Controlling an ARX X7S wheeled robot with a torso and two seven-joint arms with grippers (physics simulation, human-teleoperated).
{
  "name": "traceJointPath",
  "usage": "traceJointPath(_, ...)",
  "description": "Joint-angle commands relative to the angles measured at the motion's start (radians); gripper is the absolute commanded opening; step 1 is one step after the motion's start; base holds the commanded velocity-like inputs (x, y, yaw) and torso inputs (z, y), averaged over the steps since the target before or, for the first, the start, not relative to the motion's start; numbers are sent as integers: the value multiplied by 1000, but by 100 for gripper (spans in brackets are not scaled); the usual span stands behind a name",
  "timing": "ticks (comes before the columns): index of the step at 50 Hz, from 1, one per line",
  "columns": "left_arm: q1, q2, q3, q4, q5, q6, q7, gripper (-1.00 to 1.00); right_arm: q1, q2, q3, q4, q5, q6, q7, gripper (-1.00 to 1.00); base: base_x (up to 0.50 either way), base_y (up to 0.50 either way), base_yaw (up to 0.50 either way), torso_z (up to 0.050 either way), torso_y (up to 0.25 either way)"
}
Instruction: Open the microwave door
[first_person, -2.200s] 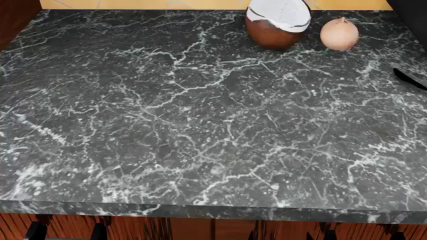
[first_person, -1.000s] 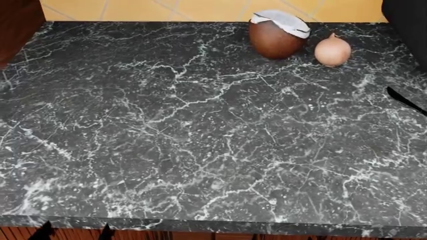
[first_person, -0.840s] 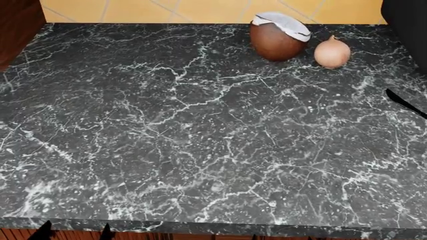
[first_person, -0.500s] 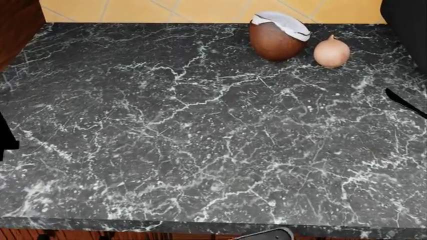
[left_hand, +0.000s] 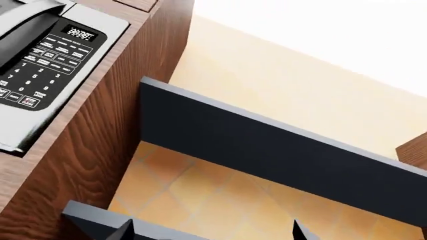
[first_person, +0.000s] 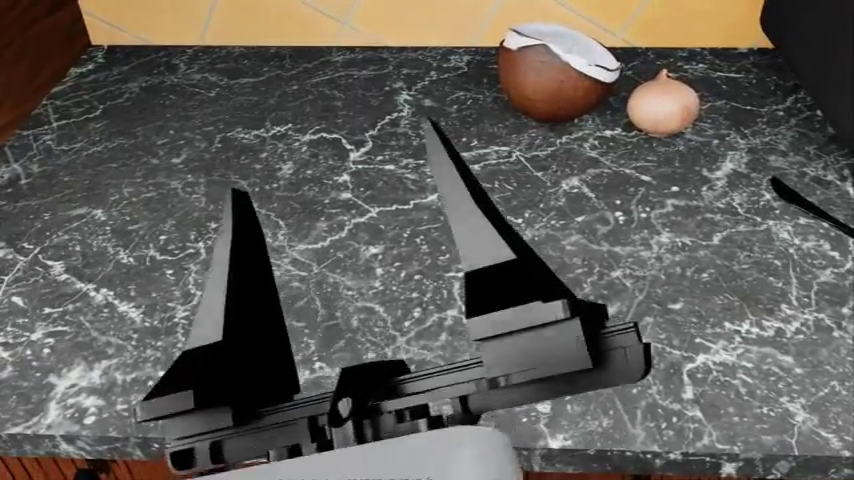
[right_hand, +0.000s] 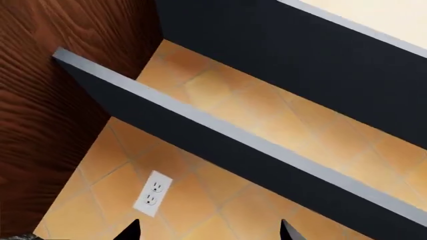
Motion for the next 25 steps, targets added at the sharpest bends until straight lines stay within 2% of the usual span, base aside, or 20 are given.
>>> traceJointPath(1,-111,-63,0,36,-8,-47,-72,100,34,-5,-73,-82,-121,-31,-37,100,0,0,0,0,0)
traceJointPath(4,-118,-63,-8,36,-15,-68,-61,100,72,-5,-116,-82,-206,58,-69,100,0,0,0,0,0)
traceJointPath(14,-121,-63,-14,36,25,-127,-44,100,97,-5,-158,-82,-281,117,-92,100,0,14,0,0,0)
traceJointPath(25,-104,-63,0,36,45,-134,-29,100,82,-5,-139,-82,-261,97,-86,100,1,478,0,0,0)
